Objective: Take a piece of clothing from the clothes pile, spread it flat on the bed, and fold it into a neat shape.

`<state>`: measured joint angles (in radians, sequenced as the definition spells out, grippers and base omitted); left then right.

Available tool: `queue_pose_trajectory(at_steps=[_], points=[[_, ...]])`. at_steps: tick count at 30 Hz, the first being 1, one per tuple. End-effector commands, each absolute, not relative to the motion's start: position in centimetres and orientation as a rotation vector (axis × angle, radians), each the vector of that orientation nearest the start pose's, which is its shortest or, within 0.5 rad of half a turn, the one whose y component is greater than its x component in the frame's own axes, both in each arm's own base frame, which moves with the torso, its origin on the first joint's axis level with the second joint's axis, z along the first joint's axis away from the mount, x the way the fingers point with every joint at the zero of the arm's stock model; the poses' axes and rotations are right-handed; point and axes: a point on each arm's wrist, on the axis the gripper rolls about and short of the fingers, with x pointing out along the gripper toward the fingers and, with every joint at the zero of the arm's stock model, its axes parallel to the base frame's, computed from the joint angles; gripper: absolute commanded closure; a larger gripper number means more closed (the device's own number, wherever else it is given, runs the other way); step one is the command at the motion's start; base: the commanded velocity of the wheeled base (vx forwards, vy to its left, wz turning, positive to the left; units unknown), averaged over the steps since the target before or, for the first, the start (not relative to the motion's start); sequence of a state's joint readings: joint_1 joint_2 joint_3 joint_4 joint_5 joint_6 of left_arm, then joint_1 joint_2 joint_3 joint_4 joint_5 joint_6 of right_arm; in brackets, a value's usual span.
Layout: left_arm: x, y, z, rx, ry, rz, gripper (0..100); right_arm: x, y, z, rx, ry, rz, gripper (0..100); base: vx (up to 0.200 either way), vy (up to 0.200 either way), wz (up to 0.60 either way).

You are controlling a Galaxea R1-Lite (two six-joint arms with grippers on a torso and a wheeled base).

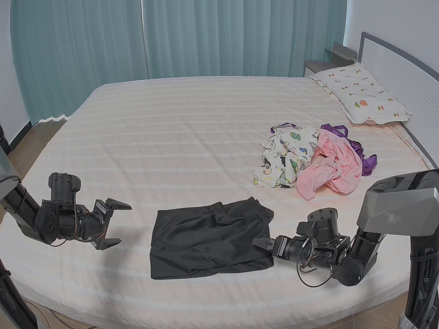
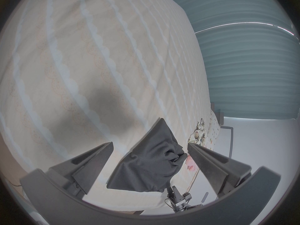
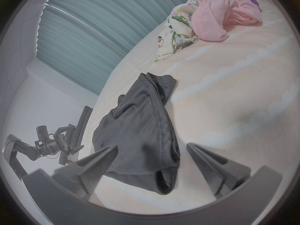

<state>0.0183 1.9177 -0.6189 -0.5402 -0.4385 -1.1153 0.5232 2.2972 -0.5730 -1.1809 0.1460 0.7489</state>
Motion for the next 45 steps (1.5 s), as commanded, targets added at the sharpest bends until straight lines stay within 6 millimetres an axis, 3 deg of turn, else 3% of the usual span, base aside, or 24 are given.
queue_pose_trajectory(at_steps=[1,12,26,27,32,35,42,43,45], points=[[29.5,-0.4,6.4,-1.217,0.904,0.061,0,28.3,16.8,-0.8,0.592,0.758,0.404,100,0.0,0.0,0.0],[29.5,-0.4,6.1,-1.214,0.913,0.065,0,26.6,15.9,0.1,0.552,0.794,0.384,100,0.0,0.0,0.0],[29.5,-0.5,5.6,-1.213,0.93,0.074,0,26.3,14.7,-0.1,0.436,0.854,0.36,100,0.0,0.0,0.0],[29.5,-0.6,5.4,-1.211,0.938,0.074,0,26.0,14.4,0.1,0.418,0.885,0.348,0,0.0,0.0,0.0],[29.6,-0.7,5.2,-1.21,0.946,0.074,0,26.7,14.4,0.8,0.435,0.848,0.359,0,0.0,0.0,0.0],[29.7,-0.9,4.9,-1.209,0.96,0.077,0,28.3,14.7,0.9,0.464,0.792,0.369,0,0.0,0.0,0.0],[29.7,-1.4,4.4,-1.198,0.966,0.071,0,33.6,17.1,-1.3,0.583,0.718,0.353,0,0.0,0.0,0.0],[29.7,-1.4,4.4,-1.198,0.966,0.071,0,33.6,17.1,-1.3,0.583,0.718,0.353,0,0.0,0.0,0.0],[29.7,-1.4,4.4,-1.198,0.966,0.074,0,35.1,17.3,-2.8,0.584,0.711,0.341,0,0.0,0.0,0.0]])
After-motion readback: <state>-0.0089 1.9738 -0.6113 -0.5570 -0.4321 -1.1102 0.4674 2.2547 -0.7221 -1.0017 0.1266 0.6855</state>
